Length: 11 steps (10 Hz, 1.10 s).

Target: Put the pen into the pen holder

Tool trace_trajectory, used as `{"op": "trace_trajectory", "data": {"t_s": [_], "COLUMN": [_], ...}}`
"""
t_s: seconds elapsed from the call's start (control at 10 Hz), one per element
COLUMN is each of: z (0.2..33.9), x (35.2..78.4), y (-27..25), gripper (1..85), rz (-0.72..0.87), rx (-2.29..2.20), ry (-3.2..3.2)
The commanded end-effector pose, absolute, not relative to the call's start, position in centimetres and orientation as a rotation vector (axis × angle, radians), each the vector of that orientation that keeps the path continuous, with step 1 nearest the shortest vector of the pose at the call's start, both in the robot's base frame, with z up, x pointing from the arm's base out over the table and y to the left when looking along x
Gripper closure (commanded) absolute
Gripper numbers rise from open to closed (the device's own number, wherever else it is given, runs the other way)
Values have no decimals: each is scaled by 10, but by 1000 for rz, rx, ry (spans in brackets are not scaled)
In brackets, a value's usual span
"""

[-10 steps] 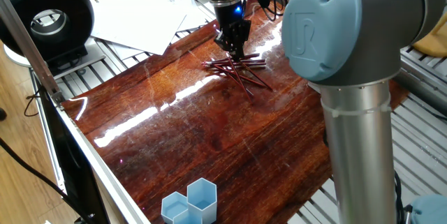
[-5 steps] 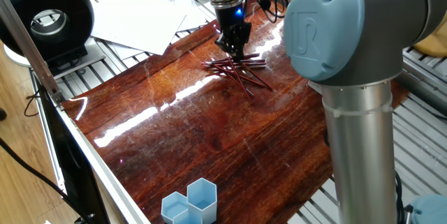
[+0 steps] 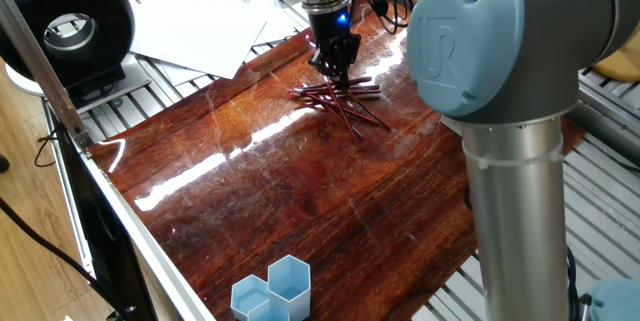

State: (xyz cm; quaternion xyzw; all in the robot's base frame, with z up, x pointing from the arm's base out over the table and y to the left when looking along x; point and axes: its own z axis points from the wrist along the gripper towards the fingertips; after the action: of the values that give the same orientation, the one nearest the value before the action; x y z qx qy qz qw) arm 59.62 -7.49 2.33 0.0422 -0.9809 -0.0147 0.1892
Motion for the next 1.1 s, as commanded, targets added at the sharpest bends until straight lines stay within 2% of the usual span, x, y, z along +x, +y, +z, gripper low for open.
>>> {"op": "trace_trajectory", "data": {"t_s": [0.0, 0.4, 0.8, 1.0], "z": [33, 73, 128, 142], "x": [593, 590, 572, 568], "y": [-73, -71, -83, -108], "gripper": [763, 847, 847, 847], "rz": [-39, 11, 155, 293], "rx": [103, 133, 338, 462], "ry": [-2746, -2734, -2769, -2783]}}
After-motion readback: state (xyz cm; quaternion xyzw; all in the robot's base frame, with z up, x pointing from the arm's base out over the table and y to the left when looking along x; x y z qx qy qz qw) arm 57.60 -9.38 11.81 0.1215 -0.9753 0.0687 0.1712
